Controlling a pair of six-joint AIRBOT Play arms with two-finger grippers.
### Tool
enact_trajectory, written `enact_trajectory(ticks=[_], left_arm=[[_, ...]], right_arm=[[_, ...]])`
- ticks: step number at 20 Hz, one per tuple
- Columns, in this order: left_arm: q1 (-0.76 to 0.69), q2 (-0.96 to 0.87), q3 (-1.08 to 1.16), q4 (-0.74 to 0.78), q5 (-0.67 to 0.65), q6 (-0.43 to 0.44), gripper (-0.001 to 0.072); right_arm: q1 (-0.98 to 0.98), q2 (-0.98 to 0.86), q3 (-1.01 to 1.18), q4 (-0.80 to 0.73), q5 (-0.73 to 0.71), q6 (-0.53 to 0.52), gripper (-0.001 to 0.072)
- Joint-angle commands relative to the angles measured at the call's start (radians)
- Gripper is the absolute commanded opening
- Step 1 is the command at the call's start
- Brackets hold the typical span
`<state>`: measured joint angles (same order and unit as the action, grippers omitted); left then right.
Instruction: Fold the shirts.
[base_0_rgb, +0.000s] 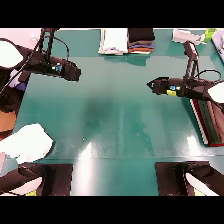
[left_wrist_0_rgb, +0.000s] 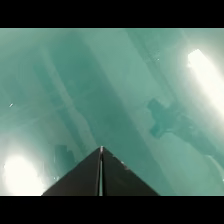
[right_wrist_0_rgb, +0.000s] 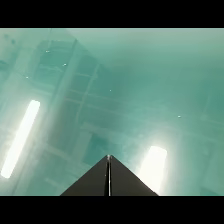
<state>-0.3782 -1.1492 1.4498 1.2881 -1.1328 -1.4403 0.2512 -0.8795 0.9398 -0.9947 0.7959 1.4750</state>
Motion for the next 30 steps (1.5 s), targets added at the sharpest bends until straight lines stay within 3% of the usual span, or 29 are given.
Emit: enact_trajectory(ticks=[1, 3, 6, 10, 12, 13, 14, 15, 20, 26, 27, 28, 30], left_arm=[[0.000, 0.001, 0.000, -0.012, 0.053, 0.004, 0.0022], [0.024, 0.011, 0.003, 0.078, 0.012, 0.005, 0.0022], [0.188, 0.085, -0.035, 0.177, -0.221, -0.027, 0.0021], [0.490, 0.323, -0.302, 0.214, -0.313, -0.025, 0.0022], [0.573, 0.397, -0.452, 0.289, -0.373, -0.025, 0.0024], [0.591, 0.415, -0.521, 0.316, -0.383, -0.025, 0.0080], [0.597, 0.421, -0.591, 0.329, -0.384, -0.026, 0.0420], [0.597, 0.420, -0.650, 0.329, -0.375, -0.027, 0.0632], [0.597, 0.420, -0.868, 0.346, -0.257, -0.040, 0.0613], [0.597, 0.420, -0.896, 0.397, -0.212, -0.081, 0.0610], [0.597, 0.420, -0.896, 0.407, -0.215, -0.096, 0.0520], [0.597, 0.420, -0.896, 0.414, -0.221, -0.101, 0.0307], [0.597, 0.420, -0.895, 0.414, -0.221, -0.100, 0.0099]], right_arm=[[0.001, 0.000, 0.000, 0.000, 0.001, 0.000, 0.0017], [0.001, 0.000, 0.000, 0.000, 0.001, 0.000, 0.0017], [0.001, 0.000, 0.000, -0.001, 0.002, 0.000, 0.0017], [0.001, 0.000, 0.000, 0.000, 0.000, 0.000, 0.0017], [0.001, 0.000, 0.000, -0.001, 0.000, 0.000, 0.0017], [0.001, 0.000, 0.000, -0.001, 0.000, 0.000, 0.0017], [0.001, 0.000, 0.000, -0.001, 0.000, 0.000, 0.0017], [0.001, 0.000, 0.000, -0.001, 0.000, 0.000, 0.0017], [0.001, 0.000, 0.000, -0.001, 0.001, 0.000, 0.0017], [0.001, 0.000, 0.000, 0.000, 0.001, 0.000, 0.0017], [0.001, 0.000, 0.000, 0.000, 0.000, 0.000, 0.0017], [0.001, 0.000, 0.000, 0.000, 0.000, 0.000, 0.0017], [0.001, 0.000, 0.000, 0.000, 0.000, 0.000, 0.0017]])
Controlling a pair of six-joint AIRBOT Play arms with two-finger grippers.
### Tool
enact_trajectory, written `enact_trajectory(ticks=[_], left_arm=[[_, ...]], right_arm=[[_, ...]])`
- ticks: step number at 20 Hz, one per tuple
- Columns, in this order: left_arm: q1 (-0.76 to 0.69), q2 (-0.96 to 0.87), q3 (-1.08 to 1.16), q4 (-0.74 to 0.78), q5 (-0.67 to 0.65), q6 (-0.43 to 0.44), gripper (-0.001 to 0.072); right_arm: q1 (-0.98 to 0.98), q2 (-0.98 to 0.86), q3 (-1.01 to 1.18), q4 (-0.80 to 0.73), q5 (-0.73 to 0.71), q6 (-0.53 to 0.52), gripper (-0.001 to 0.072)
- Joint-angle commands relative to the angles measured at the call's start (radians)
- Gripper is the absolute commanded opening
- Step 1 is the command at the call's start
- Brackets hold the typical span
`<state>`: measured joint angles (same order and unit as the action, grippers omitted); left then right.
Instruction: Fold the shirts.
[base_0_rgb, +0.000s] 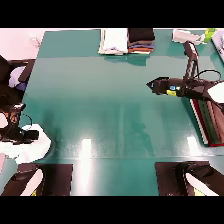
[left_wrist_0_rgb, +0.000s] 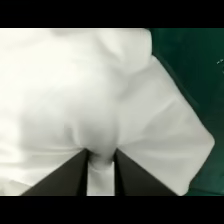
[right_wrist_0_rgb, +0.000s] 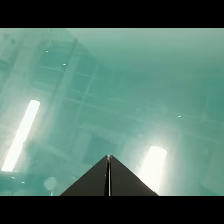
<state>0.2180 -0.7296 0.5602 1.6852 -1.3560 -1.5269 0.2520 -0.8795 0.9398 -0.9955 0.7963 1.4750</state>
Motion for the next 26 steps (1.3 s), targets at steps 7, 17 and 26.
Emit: enact_trajectory(ticks=[7, 17, 26], left_arm=[[0.001, 0.024, 0.343, -0.066, -0.015, -0.010, 0.0019], [-0.290, 0.002, 1.003, -0.350, 0.157, 0.073, 0.0016], [-0.958, -0.485, 1.031, -0.351, 0.194, 0.168, 0.0021]], right_arm=[[0.000, 0.002, 0.115, 0.009, 0.028, 0.001, 0.0016], [-0.021, 0.000, 0.500, -0.002, 0.007, 0.001, 0.0016], [-0.169, 0.001, 0.606, 0.001, 0.079, 0.055, 0.0016]])
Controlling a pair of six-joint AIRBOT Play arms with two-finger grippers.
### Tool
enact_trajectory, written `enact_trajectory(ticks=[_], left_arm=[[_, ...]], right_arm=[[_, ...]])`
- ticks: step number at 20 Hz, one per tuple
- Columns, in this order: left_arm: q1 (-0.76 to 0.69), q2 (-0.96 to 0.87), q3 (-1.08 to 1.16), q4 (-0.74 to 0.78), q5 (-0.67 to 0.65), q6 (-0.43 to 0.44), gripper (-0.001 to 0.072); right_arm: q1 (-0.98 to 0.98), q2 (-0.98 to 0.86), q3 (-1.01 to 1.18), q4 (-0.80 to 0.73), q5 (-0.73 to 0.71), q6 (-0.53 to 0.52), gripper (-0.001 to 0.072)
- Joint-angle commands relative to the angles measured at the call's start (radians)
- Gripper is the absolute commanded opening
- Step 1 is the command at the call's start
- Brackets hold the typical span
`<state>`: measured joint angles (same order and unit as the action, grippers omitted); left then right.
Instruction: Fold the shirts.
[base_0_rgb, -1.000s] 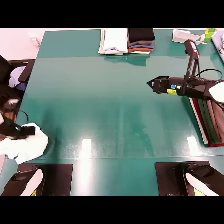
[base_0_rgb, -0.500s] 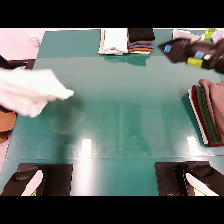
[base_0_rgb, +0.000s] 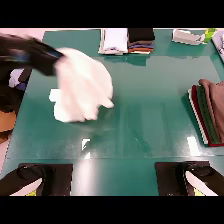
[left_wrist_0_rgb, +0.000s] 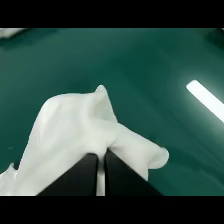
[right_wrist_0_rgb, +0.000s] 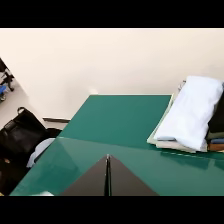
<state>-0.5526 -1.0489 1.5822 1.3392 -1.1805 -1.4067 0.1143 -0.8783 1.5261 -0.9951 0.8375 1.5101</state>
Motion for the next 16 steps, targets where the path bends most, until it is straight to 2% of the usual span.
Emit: enact_trajectory(ticks=[1, 2, 3, 4, 6, 9, 13, 16], left_arm=[[-0.233, -0.234, 0.009, -0.006, 0.026, 0.074, 0.0023], [-0.260, -0.288, 0.009, -0.005, 0.036, 0.080, 0.0031], [-0.267, -0.332, 0.009, -0.008, 0.040, 0.080, 0.0298], [-0.258, -0.358, 0.009, 0.004, 0.037, 0.074, 0.0525], [-0.187, -0.361, 0.009, 0.043, -0.023, 0.036, 0.0551], [0.055, -0.308, -0.008, 0.109, -0.185, -0.012, 0.0551], [0.407, -0.158, -0.272, 0.108, -0.187, -0.033, 0.0551], [0.541, -0.120, -0.504, 0.102, -0.140, -0.033, 0.0552]], right_arm=[[-0.030, -0.001, 0.020, 0.000, 0.053, 0.019, 0.0016], [-0.030, -0.001, 0.020, 0.000, 0.069, 0.019, 0.0016], [-0.030, -0.001, 0.020, 0.000, 0.080, 0.019, 0.0016], [-0.030, -0.001, 0.020, 0.000, 0.087, 0.019, 0.0016], [-0.030, -0.001, 0.020, 0.000, 0.089, 0.019, 0.0016], [-0.030, -0.001, 0.020, 0.000, 0.089, 0.019, 0.0016], [-0.030, -0.001, 0.019, -0.003, 0.115, 0.019, 0.0016], [-0.029, -0.018, 0.019, -0.001, 0.122, 0.019, 0.0016]])
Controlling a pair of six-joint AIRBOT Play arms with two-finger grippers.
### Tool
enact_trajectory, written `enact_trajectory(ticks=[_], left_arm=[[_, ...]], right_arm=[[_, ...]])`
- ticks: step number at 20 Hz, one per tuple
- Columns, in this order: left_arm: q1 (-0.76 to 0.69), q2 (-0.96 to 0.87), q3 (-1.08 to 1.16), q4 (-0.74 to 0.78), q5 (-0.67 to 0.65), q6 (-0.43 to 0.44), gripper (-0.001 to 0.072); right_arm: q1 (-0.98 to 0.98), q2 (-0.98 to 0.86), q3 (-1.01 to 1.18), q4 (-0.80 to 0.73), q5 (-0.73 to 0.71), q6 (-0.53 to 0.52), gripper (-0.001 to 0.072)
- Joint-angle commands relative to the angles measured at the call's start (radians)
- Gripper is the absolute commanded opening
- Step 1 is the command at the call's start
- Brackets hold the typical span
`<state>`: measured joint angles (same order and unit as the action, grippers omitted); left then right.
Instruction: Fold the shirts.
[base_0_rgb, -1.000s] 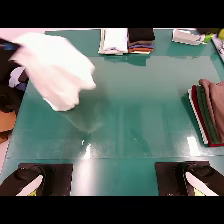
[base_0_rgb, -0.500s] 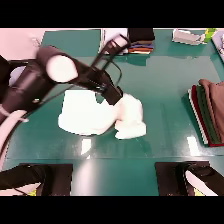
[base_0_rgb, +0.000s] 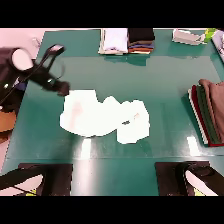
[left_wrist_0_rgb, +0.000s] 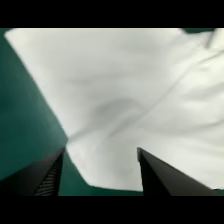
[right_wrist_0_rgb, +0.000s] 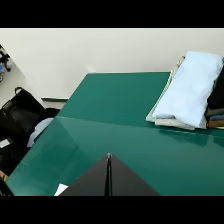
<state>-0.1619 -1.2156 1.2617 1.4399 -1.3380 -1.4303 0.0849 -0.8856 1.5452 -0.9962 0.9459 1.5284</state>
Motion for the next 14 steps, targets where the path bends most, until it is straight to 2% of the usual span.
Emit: enact_trajectory(ticks=[1, 6, 13, 14], left_arm=[[0.166, 0.046, -0.243, -0.010, 0.048, -0.010, 0.0552], [0.161, 0.016, -0.380, -0.101, 0.224, -0.010, 0.0552], [0.154, -0.071, -0.386, -0.198, 0.234, 0.003, 0.0536], [0.146, -0.071, -0.386, -0.198, 0.230, 0.019, 0.0380]], right_arm=[[0.000, -0.019, 0.000, 0.001, 0.023, 0.000, 0.0016], [0.040, -0.084, 0.000, 0.000, 0.063, 0.000, 0.0016], [0.084, -0.161, 0.000, -0.002, 0.081, 0.000, 0.0017], [0.080, -0.170, 0.000, -0.008, 0.098, 0.000, 0.0016]])
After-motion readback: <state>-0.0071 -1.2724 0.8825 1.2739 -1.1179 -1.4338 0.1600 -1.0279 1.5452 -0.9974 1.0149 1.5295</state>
